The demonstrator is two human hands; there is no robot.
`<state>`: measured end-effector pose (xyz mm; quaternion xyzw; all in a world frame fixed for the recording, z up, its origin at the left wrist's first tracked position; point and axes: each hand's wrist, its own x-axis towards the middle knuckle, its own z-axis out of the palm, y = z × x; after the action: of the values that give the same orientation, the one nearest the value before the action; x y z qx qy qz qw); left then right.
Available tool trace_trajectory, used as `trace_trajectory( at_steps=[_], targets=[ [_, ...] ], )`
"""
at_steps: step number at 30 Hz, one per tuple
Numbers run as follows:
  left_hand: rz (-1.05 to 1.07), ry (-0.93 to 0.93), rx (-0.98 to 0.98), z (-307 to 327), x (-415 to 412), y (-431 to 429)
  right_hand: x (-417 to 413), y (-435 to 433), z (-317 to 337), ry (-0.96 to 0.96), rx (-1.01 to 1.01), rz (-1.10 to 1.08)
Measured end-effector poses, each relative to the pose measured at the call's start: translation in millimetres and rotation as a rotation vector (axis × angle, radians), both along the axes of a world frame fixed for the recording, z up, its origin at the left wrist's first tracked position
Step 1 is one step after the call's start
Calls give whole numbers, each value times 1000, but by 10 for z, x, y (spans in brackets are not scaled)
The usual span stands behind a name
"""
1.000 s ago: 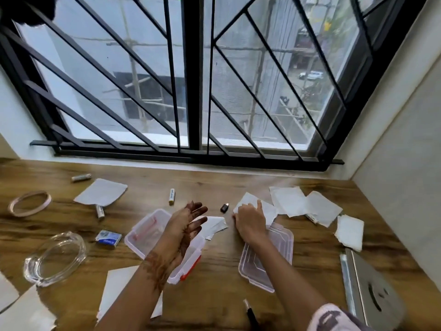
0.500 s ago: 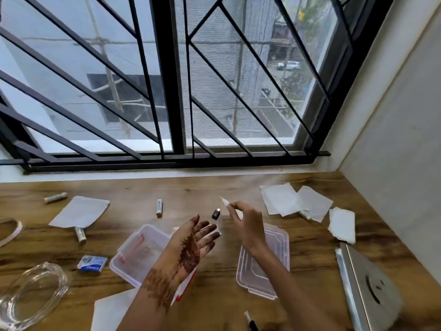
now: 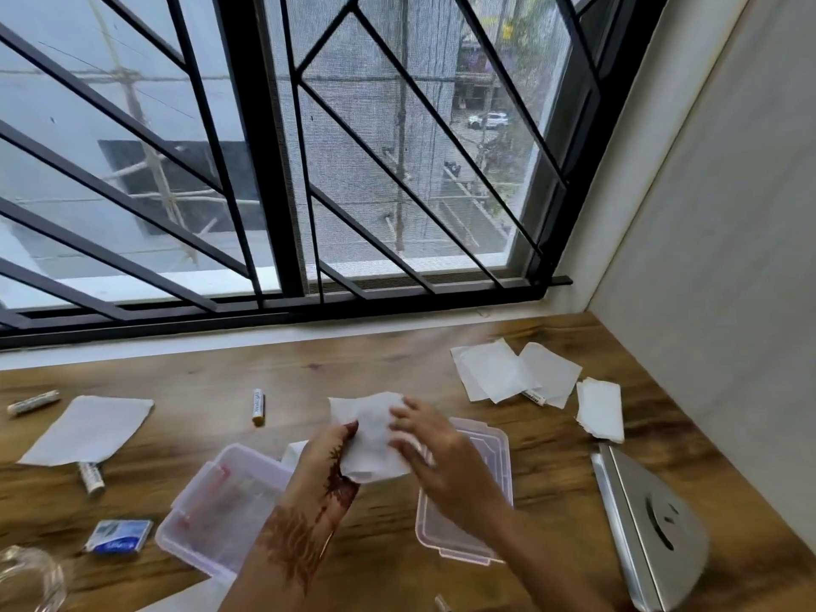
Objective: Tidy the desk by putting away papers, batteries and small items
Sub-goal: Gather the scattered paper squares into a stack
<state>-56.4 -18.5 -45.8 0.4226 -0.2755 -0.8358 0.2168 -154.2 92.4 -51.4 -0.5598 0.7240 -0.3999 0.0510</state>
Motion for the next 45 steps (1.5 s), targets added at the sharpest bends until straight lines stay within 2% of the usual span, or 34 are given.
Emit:
trace_trajectory(
  at_steps=[4,8,13,20,23,29,33,39,45],
  targets=[
    [55,0,13,-64,12,-56,-790,125,-195,244,127,-264],
    [58,43,34,-49,-2,-64,-1322,253,-331,347,331,-476],
    [91,40,20,-65,-18,-66,-1576,317,-521,399,429,-535],
    [151,-24,-46,-122,24,-75,-1600,283,-537,506,385,-503],
    [165,-33,-62,-102,40,-64,-1578,255,-471,438,299,-522],
    [136,22,-64,35,7,29,-1191,100,-69,77,67,-496],
    [139,41,-60,134,-21,134,-726,-4,240,-64,-29,-462],
    [99,42,-12,210,-35,272,36,-125,398,-20,-64,-341],
    [83,199,85,220,37,397,501,-187,301,-20,-44,-241]
  ],
)
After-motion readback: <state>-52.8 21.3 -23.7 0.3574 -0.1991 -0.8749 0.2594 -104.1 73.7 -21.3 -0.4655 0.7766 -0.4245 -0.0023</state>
